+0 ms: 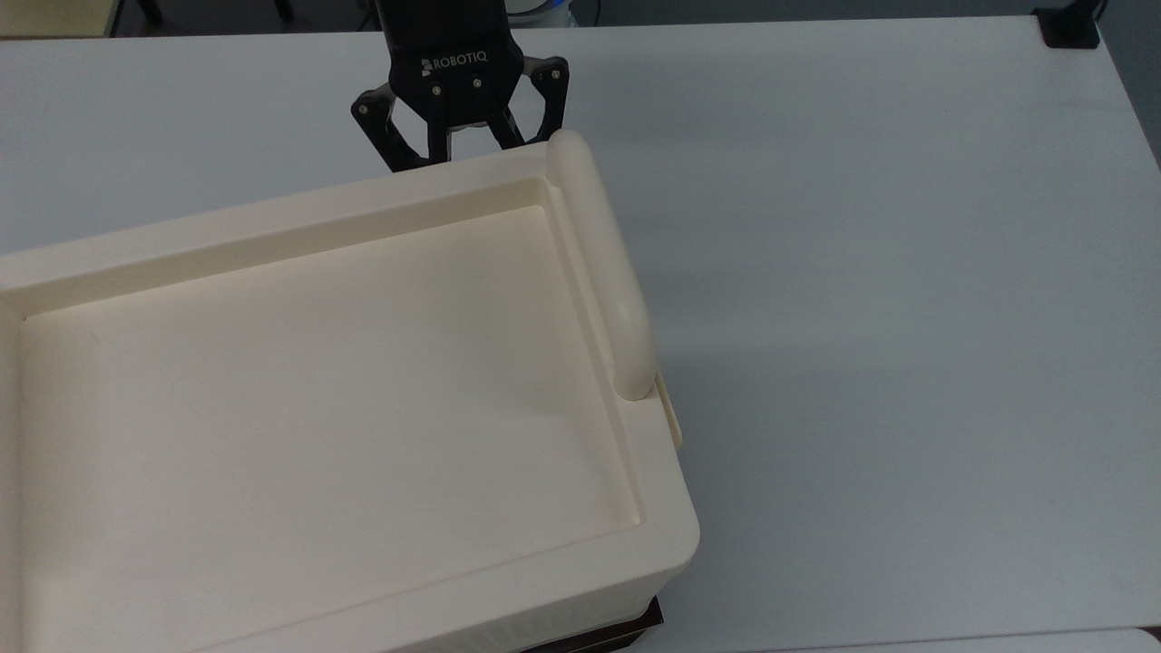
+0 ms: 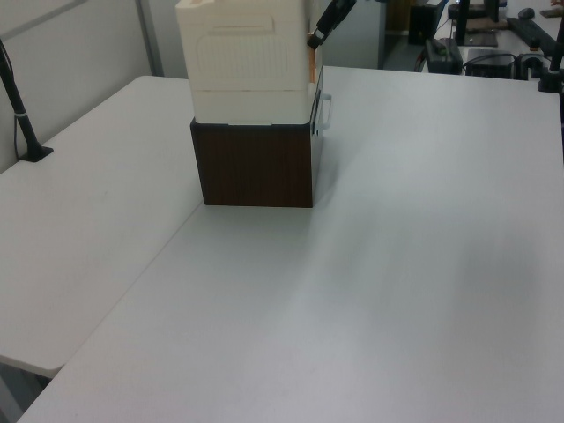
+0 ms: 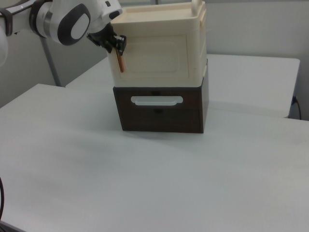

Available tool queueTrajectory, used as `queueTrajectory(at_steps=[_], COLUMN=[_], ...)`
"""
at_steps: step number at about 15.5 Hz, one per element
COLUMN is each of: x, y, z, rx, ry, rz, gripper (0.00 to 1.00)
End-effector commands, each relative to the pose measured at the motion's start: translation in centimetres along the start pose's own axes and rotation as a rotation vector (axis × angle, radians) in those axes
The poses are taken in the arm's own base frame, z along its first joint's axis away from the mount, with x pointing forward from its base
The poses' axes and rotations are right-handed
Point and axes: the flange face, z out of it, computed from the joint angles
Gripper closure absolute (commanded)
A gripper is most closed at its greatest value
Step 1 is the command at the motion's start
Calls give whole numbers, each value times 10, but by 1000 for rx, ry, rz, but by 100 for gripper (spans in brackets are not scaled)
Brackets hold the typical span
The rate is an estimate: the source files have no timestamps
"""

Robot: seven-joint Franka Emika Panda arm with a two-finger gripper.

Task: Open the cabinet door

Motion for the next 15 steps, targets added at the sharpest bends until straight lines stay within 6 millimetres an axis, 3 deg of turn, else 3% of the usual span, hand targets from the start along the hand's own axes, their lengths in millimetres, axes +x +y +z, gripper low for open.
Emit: queueTrajectory(at_steps=[1,7,15], x=[5,5,2], y=[1,5,11], z=[14,13,2], rx=[-3,-7,-13], ry=[47,49,38], rz=[19,16,7], gripper=[72,99,100])
